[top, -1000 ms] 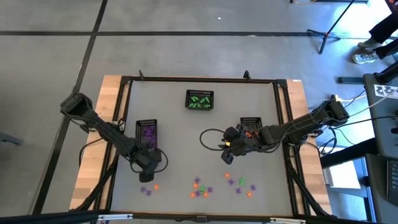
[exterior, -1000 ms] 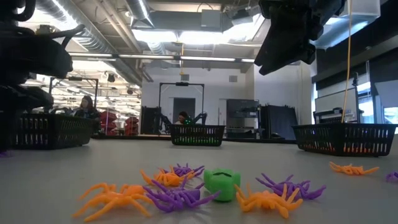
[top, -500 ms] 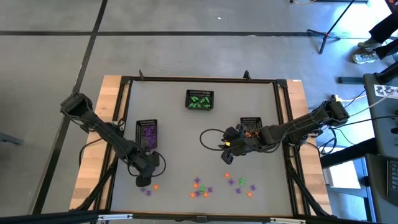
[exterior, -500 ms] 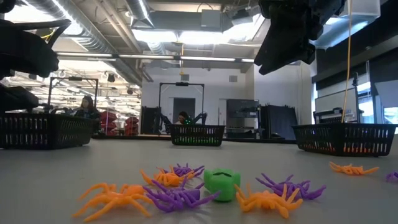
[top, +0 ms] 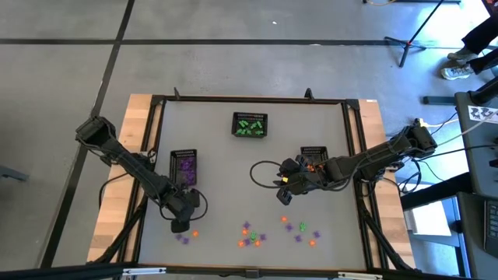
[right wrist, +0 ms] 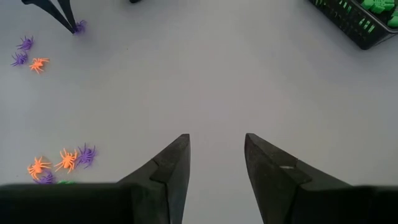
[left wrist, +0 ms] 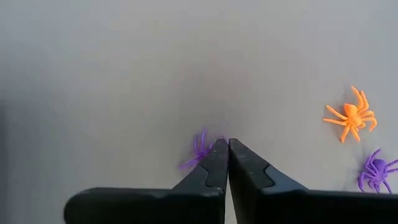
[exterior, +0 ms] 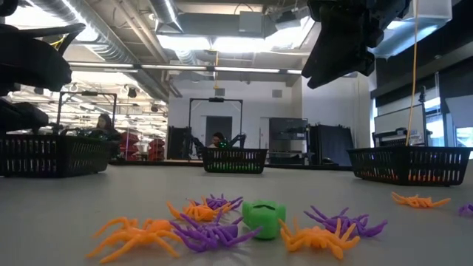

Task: Sort Halloween decoration
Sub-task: Put the violet spider toy into the left bin

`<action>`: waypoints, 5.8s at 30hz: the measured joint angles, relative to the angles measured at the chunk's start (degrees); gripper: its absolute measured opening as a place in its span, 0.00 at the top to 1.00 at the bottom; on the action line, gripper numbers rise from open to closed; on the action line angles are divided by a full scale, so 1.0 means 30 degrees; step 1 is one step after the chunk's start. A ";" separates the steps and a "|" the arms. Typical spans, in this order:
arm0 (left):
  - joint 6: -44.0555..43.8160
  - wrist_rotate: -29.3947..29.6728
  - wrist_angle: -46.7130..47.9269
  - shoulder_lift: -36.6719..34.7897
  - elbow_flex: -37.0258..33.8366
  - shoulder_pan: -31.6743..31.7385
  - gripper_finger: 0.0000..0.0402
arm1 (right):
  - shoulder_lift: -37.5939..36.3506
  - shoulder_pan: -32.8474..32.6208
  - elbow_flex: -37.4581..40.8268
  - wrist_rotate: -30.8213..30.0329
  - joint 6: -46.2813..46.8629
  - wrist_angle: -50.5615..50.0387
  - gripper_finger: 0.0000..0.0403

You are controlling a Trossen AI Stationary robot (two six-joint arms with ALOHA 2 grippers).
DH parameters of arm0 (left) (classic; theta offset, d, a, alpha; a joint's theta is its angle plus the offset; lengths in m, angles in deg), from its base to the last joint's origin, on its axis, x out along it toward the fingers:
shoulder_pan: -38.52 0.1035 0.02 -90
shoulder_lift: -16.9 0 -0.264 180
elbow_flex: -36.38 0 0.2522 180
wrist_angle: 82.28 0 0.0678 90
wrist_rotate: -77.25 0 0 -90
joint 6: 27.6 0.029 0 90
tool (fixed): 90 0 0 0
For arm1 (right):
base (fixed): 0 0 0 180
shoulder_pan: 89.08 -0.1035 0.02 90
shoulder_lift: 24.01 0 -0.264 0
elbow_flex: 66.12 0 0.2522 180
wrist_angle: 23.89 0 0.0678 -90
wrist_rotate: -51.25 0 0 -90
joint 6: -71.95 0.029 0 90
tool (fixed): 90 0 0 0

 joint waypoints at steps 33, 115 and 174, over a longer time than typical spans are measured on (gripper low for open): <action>-0.1277 0.7030 1.2693 -1.1288 0.3172 0.4599 1.00 | 0.0000 0.0007 0.0000 -0.0048 -0.0007 0.0236 0.63; -0.5906 0.2164 -0.5270 0.0839 -0.1282 -0.6951 0.86 | 0.0000 0.0000 0.0000 0.0388 0.0066 0.0707 0.63; -0.2612 0.0760 -0.4134 0.2887 0.0661 -0.4772 0.65 | 0.0000 0.0007 0.0000 -0.0194 0.0453 0.0714 0.63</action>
